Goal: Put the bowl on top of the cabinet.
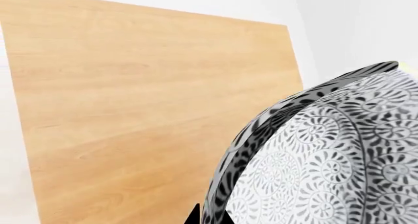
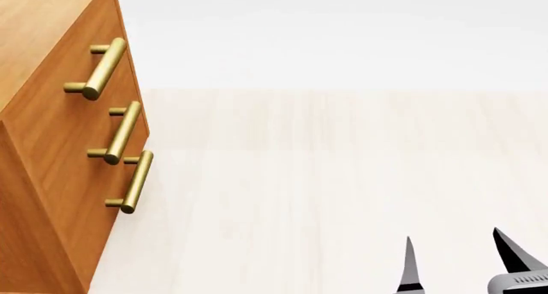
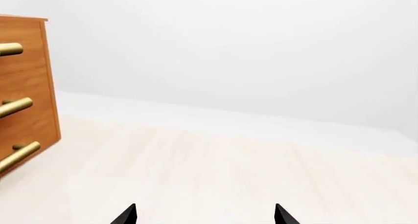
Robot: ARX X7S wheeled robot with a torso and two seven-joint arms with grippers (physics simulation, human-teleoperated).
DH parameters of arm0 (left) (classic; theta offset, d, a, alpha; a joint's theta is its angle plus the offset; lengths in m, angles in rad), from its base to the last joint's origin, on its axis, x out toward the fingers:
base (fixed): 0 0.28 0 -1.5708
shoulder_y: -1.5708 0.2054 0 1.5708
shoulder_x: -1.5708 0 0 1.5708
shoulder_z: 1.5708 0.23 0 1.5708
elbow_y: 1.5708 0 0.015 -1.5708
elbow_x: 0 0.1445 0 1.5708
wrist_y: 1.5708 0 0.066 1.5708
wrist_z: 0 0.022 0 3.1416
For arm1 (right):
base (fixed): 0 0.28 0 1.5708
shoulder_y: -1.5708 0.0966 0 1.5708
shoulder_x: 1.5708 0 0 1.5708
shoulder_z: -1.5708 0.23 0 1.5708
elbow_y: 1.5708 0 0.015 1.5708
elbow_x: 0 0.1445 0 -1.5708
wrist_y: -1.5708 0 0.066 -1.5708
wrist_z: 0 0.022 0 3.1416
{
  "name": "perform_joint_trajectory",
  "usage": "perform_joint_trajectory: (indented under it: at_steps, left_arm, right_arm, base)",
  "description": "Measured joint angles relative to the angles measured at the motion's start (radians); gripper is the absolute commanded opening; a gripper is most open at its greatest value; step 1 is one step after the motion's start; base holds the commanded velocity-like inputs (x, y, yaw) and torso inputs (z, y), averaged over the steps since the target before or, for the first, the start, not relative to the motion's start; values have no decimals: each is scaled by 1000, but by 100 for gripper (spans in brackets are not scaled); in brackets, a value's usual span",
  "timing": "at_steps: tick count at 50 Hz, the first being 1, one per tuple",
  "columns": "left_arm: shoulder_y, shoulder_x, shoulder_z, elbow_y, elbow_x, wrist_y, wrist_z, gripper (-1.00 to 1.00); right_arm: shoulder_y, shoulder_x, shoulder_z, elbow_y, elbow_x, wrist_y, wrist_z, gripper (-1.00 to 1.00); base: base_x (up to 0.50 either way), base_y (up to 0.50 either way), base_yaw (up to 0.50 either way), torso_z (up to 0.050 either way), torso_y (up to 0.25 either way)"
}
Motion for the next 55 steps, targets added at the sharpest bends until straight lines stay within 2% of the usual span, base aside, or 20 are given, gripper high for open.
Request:
perform_joint_trajectory:
  at_steps: [2, 3, 35, 55]
  left_arm:
    - [0, -2, 0, -5, 2, 4, 2, -100]
    - [0, -2, 1, -7, 3, 5, 3, 100]
    - [19, 17, 4, 83, 8, -39, 13, 100]
    - [-3, 80, 77, 311, 30, -198, 0, 100]
  right_arm:
    - [-1, 0, 0, 1, 0, -1, 0, 100]
    - [-1, 0, 1, 1, 0, -1, 0, 100]
    - [-5, -8, 4, 12, 0, -4, -6, 100]
    - [-2, -11, 5, 7, -1, 1, -6, 100]
  base:
    - [0, 0, 0, 0, 5]
    - [0, 0, 0, 0, 0]
    - [0, 0, 0, 0, 0]
    - [0, 0, 0, 0, 0]
